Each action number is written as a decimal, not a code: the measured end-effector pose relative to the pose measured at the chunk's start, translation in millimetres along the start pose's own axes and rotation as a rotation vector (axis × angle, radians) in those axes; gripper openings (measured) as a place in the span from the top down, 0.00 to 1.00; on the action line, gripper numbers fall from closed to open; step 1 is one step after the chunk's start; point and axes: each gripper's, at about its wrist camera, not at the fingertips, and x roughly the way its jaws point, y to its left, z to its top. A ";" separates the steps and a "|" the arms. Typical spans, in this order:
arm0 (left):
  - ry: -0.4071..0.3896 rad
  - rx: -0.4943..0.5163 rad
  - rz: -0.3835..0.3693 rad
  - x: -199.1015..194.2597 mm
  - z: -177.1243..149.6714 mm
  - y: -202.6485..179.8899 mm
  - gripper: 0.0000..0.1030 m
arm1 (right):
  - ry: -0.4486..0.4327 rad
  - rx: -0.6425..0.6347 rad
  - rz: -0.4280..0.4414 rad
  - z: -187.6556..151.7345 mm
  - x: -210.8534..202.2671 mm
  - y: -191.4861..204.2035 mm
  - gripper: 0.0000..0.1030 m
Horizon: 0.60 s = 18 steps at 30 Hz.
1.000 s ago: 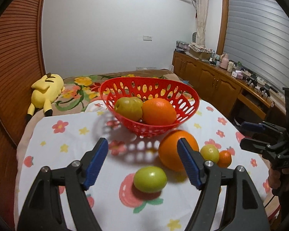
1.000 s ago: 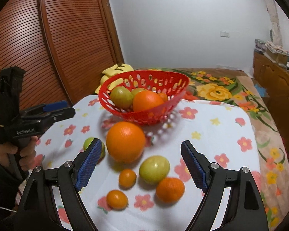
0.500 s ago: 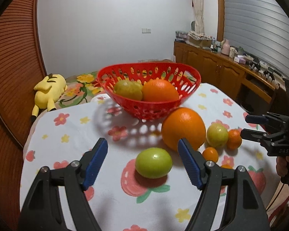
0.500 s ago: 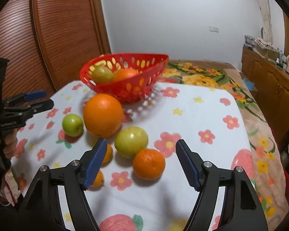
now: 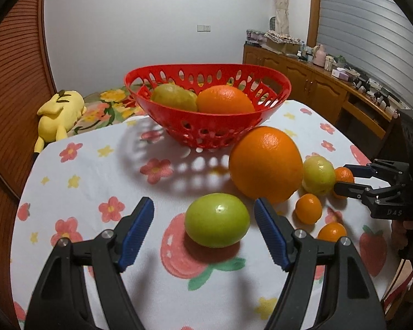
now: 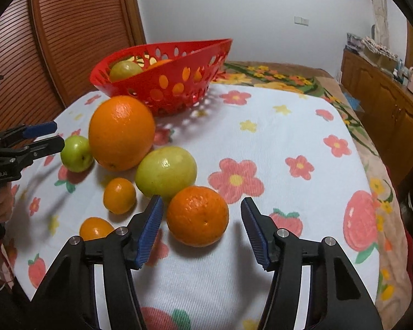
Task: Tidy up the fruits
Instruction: 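Move left tool to a small green fruit while right tool approaches a mandarin, then close left tool on the small green fruit while right tool closes on the mandarin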
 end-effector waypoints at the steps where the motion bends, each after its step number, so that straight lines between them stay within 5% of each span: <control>1: 0.011 -0.007 -0.014 1.7 -0.8 1.3 0.27 | 0.002 0.002 0.007 -0.2 0.3 -0.1 0.44; 4: 0.016 -0.013 -0.026 3.9 -3.6 2.9 0.27 | 0.014 -0.002 0.014 -1.9 0.9 1.2 0.54; 18: 0.088 -0.012 -0.059 26.4 -8.4 -1.0 0.35 | -0.009 0.002 0.039 -18.6 -17.9 13.6 0.56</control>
